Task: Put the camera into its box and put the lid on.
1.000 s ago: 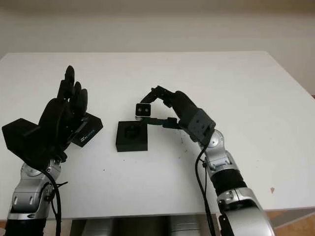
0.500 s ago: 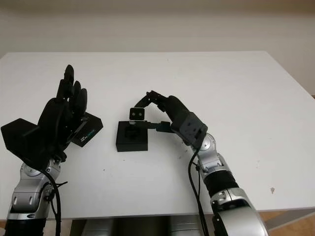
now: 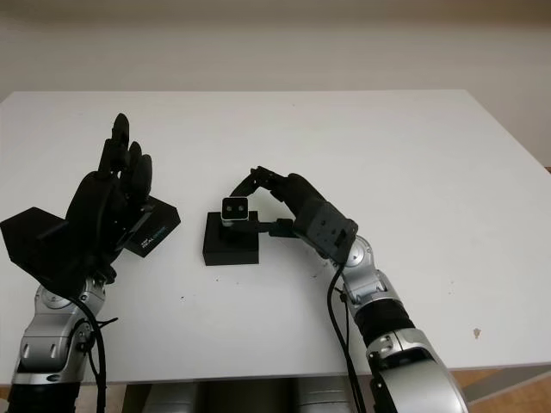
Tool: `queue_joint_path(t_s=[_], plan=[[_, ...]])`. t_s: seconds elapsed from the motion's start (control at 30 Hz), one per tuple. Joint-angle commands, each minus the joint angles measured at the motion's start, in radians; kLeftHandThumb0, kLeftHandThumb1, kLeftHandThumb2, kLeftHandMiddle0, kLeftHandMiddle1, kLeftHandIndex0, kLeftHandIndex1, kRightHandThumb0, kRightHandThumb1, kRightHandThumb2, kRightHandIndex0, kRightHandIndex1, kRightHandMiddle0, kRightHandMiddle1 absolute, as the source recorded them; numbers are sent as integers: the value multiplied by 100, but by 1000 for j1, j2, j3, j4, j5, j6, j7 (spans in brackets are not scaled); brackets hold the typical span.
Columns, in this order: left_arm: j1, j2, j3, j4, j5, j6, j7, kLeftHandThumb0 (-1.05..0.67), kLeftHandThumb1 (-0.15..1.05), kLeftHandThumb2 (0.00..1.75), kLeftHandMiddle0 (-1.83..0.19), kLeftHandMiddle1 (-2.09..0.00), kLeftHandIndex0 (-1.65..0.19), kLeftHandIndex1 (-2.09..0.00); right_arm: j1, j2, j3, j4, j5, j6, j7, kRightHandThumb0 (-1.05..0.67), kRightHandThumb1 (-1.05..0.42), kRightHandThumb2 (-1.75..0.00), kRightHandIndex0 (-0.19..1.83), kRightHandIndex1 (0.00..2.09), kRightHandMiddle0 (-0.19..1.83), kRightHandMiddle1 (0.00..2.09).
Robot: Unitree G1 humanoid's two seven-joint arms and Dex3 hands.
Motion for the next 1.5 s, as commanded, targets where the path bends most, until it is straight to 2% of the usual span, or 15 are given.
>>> queue_joint_path(t_s=[0.0, 0.83, 1.47], plan=[[0, 0, 2, -10, -2, -7, 1, -64, 105, 61, 19, 0, 19, 0, -30, 7, 2, 9, -4, -17, -1, -53, -100, -5, 15, 5, 37, 158], [6, 0, -3, -23, 3, 10, 3, -63, 105, 61, 19, 0, 19, 0, -91, 53, 15, 149, -33, -26, -35, -54, -99, -5, 15, 5, 36, 158], [4, 5, 1, -22, 0, 10, -1, -64, 105, 61, 19, 0, 19, 0, -75, 16, 25, 155, -43, -35, 18, -52, -99, -5, 15, 5, 35, 152]])
